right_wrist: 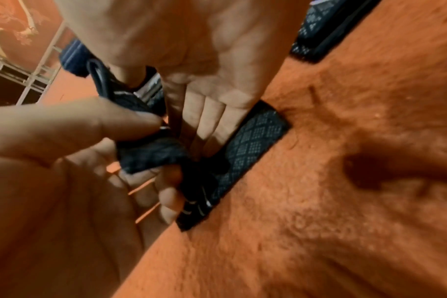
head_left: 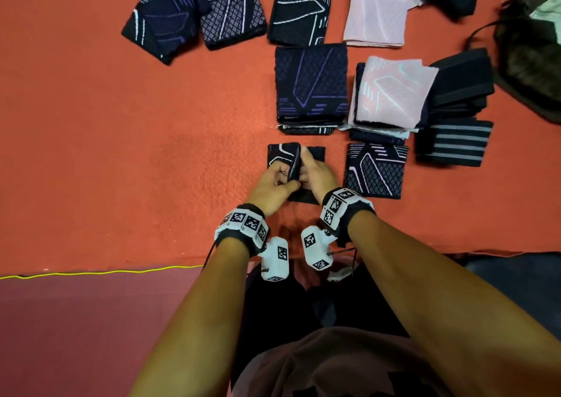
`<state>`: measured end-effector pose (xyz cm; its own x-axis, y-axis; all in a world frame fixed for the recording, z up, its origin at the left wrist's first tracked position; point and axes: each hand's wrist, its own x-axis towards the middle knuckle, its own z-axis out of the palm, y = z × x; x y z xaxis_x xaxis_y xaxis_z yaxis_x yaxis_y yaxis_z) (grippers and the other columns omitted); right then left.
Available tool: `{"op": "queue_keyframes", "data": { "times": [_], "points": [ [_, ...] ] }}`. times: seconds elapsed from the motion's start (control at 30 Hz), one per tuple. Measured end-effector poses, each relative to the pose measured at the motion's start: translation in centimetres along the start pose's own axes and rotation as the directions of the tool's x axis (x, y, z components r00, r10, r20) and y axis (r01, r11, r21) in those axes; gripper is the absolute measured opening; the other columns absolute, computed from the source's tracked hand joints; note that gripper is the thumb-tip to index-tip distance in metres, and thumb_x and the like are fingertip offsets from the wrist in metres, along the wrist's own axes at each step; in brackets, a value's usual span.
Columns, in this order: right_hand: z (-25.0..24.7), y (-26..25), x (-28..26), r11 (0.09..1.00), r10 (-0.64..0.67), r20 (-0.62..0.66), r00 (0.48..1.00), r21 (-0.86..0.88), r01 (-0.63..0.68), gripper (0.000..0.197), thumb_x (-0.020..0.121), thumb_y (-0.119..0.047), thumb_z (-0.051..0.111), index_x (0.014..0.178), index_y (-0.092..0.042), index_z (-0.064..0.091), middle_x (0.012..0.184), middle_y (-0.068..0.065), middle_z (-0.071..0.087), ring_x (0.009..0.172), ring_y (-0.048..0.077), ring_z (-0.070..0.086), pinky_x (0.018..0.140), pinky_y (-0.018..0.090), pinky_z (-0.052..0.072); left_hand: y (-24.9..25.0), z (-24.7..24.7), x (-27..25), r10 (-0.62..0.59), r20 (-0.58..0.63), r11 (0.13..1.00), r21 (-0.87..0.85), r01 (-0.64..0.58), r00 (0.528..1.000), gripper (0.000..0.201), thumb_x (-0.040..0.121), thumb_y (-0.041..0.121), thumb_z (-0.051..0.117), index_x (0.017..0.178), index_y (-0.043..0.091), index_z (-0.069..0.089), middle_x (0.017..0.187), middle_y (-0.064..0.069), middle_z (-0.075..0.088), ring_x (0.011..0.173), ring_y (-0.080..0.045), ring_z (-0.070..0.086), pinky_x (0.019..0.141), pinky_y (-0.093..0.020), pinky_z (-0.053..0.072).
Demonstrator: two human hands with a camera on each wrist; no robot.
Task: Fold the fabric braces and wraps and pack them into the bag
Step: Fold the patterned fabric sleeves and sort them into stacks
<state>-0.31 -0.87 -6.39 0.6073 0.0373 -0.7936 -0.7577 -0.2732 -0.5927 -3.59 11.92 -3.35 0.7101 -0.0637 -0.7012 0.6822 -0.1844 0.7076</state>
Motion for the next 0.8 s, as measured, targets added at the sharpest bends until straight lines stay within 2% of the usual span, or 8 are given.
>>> {"op": "queue_keyframes", "data": {
  "times": [0.07,0.2,0.33,0.43,0.5,0.6,0.7,0.8],
  "points": [
    [-1.1,-0.7,-1.0,0.999,0.019,-0.009,1.000,0.048,-0.018,0.075,0.072,-0.088,0.045,0.085,-0.020,0.075,0.091,0.005,0.077,0.092,0.027,0.072,0.092,0.045,0.057,0.1,0.7,0.4,-0.034,0.013,0.999,0.023,0.033,0.999,0.018,0.090,0.007,0.065,0.099,0.019,0.055,0.087,-0.009,0.056,0.078,-0.022,0.054,0.069,-0.033,0.046],
    [-3.0,-0.8,-1.4,0.996,-0.027,0.020,0.999,0.081,0.025,0.032,0.095,-0.053,0.058,0.085,-0.025,0.070,0.091,0.003,0.074,0.089,0.022,0.070,0.081,0.031,0.060,0.0,1.7,0.8,-0.057,0.059,0.996,0.068,0.052,0.997,0.017,0.090,0.008,0.066,0.098,0.020,0.057,0.091,-0.009,0.057,0.079,-0.021,0.056,0.071,-0.032,0.048],
    [-3.9,0.6,-0.2,0.989,-0.110,-0.039,0.993,-0.104,0.106,0.019,0.091,-0.033,0.061,0.094,-0.019,0.073,0.090,0.002,0.076,0.091,0.029,0.071,0.090,0.046,0.056,0.0,2.7,0.9,-0.080,0.062,0.996,0.033,0.078,0.995,0.019,0.091,0.008,0.068,0.103,0.018,0.057,0.088,-0.009,0.063,0.076,-0.017,0.062,0.067,-0.025,0.048],
    [-4.1,0.6,0.0,0.974,-0.138,-0.040,0.990,-0.185,0.128,0.041,0.084,-0.048,0.057,0.099,-0.012,0.070,0.092,0.003,0.075,0.090,0.026,0.070,0.090,0.045,0.054,0.5,2.5,0.6,-0.058,-0.002,0.998,-0.011,0.058,0.998,0.015,0.095,0.009,0.063,0.106,0.018,0.058,0.091,-0.013,0.069,0.067,-0.012,0.066,0.059,-0.021,0.048],
    [-4.3,0.7,0.3,0.969,-0.149,-0.050,0.988,-0.206,0.135,0.053,0.074,-0.061,0.053,0.094,-0.015,0.069,0.084,0.000,0.074,0.083,0.021,0.070,0.084,0.046,0.056,1.0,1.6,0.6,0.004,-0.115,0.999,-0.034,-0.008,0.993,0.012,0.098,0.005,0.057,0.106,0.013,0.060,0.080,-0.010,0.068,0.053,-0.005,0.063,0.049,-0.014,0.043],
    [-4.8,0.8,0.4,0.961,-0.161,-0.063,0.985,-0.236,0.142,0.046,0.081,-0.055,0.058,0.080,-0.010,0.063,0.072,0.011,0.067,0.068,0.028,0.065,0.072,0.051,0.058,1.3,0.2,1.4,0.040,-0.237,0.997,-0.050,-0.053,0.971,0.014,0.098,-0.001,0.053,0.106,0.007,0.061,0.073,-0.007,0.063,0.049,-0.004,0.058,0.048,-0.012,0.042],
    [-5.4,0.3,0.1,0.969,-0.160,-0.076,0.984,-0.204,0.142,0.036,0.089,-0.048,0.065,0.075,-0.014,0.066,0.059,0.001,0.061,0.057,0.019,0.061,0.071,0.051,0.059,1.0,-0.1,2.0,0.009,-0.213,1.000,0.004,-0.008,0.977,0.019,0.096,-0.002,0.053,0.103,0.015,0.060,0.075,-0.004,0.061,0.060,-0.009,0.058,0.049,-0.012,0.042],
    [-5.4,-0.3,0.0,0.978,-0.159,-0.152,0.976,-0.162,0.134,0.029,0.081,-0.048,0.073,0.071,-0.023,0.062,0.064,-0.003,0.061,0.061,0.017,0.060,0.073,0.047,0.059,0.5,0.4,2.3,-0.013,-0.168,0.999,0.040,0.020,0.986,0.026,0.095,-0.002,0.053,0.104,0.020,0.061,0.077,-0.004,0.060,0.068,-0.012,0.058,0.052,-0.011,0.043]
  ]
}}
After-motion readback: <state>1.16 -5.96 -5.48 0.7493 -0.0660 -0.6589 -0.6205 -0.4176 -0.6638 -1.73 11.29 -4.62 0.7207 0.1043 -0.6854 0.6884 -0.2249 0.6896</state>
